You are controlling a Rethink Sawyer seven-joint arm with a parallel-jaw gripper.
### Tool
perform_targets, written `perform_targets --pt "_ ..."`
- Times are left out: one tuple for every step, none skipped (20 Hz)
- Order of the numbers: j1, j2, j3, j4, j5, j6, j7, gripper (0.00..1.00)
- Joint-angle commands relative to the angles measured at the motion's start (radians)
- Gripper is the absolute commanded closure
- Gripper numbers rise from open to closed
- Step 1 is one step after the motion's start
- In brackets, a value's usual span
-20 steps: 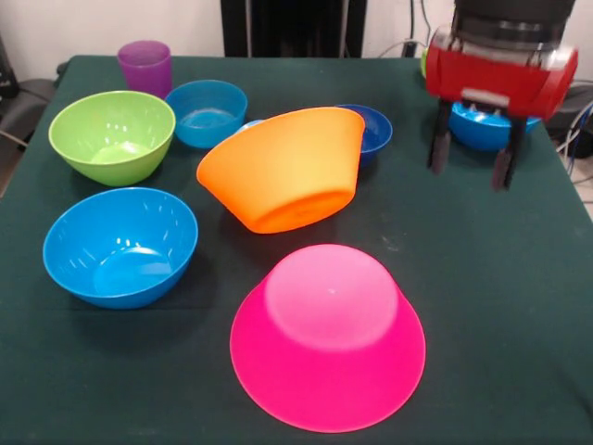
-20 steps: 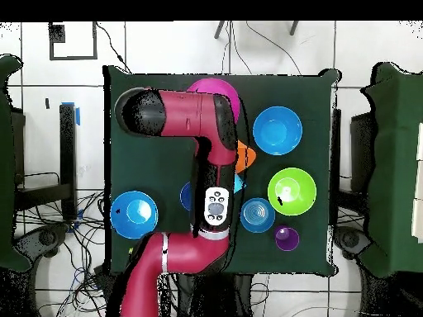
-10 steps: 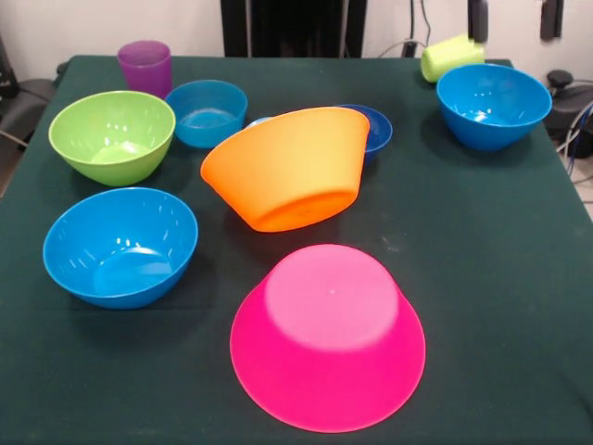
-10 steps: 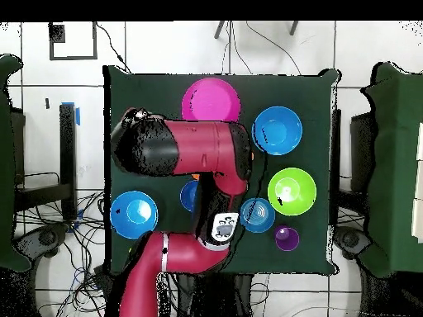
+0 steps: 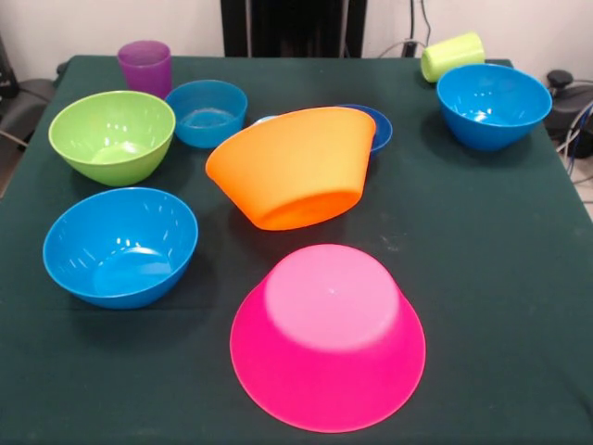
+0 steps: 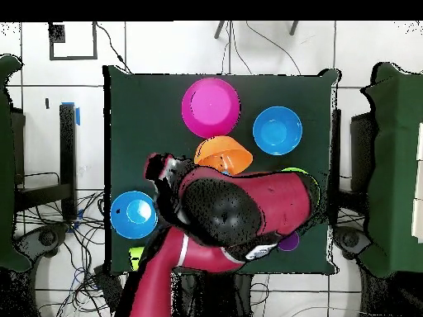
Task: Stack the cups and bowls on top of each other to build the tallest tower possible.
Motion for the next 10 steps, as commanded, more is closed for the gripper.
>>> perform_targets --pt "-0.077 0.064 0.185 -0.098 0.152 0.179 0.048 0.00" --pt "-0.085 0.071 0.196 -0.093 0.180 0.183 0.040 0.00" --pt "-0.101 0.079 0.198 -0.090 0.196 0.185 0.024 0.00" --pt "-0.116 0.087 0.195 -0.094 0.209 0.193 0.016 0.00" --pt "-0.138 0.094 0.185 -0.094 0.220 0.201 -0.001 0.00" --pt "-0.152 0.101 0.180 -0.100 0.229 0.209 -0.003 0.00" --pt "-0.175 0.104 0.165 -0.100 0.239 0.226 -0.010 0.00" --pt "-0.194 0.105 0.147 -0.107 0.243 0.246 -0.007 0.00" --pt "-0.222 0.105 0.124 -0.116 0.248 0.269 -0.014 0.00" --pt "-0.242 0.102 0.105 -0.127 0.251 0.283 -0.015 0.00"
